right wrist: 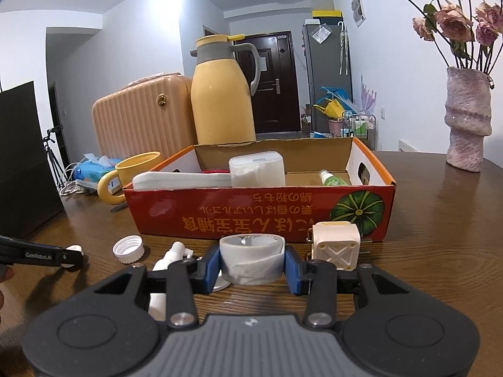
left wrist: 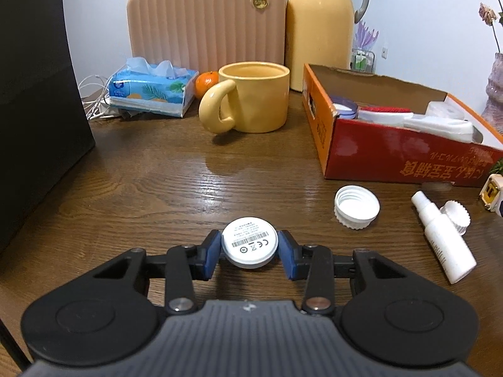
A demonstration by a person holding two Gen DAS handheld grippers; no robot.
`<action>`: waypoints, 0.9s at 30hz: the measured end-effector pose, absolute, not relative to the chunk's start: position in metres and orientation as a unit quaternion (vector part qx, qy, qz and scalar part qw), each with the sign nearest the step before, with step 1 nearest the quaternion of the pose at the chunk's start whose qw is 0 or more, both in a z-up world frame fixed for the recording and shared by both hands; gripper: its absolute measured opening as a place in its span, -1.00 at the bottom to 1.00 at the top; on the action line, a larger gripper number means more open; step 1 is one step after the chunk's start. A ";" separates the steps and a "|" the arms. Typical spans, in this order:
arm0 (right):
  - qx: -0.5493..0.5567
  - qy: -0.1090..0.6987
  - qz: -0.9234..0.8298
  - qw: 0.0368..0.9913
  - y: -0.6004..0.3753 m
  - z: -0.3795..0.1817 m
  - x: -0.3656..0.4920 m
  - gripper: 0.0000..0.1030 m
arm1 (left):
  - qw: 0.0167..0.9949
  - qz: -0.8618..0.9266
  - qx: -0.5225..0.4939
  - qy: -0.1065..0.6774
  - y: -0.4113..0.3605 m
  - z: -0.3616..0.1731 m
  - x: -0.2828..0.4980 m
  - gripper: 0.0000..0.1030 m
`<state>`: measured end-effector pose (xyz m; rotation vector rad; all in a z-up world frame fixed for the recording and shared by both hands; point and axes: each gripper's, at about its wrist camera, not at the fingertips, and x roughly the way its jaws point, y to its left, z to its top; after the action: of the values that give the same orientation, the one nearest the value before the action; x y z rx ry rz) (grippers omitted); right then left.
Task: Organize rigid objects
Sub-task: 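Grasp the white round disc with the left tool while the right tool holds the white cap, then lift and carry the white cap and white disc toward the box with both tools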
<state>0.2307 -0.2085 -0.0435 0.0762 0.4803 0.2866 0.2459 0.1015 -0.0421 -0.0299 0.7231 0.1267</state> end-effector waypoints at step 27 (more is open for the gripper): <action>0.044 0.182 0.121 0.975 -0.228 -0.014 0.222 -0.19 | 0.964 0.006 -0.021 0.264 0.044 0.017 0.218 -0.22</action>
<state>0.2217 -0.2283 -0.0143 0.0878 0.3677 0.2432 0.2181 0.0444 0.0174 -0.0421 0.5337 0.0126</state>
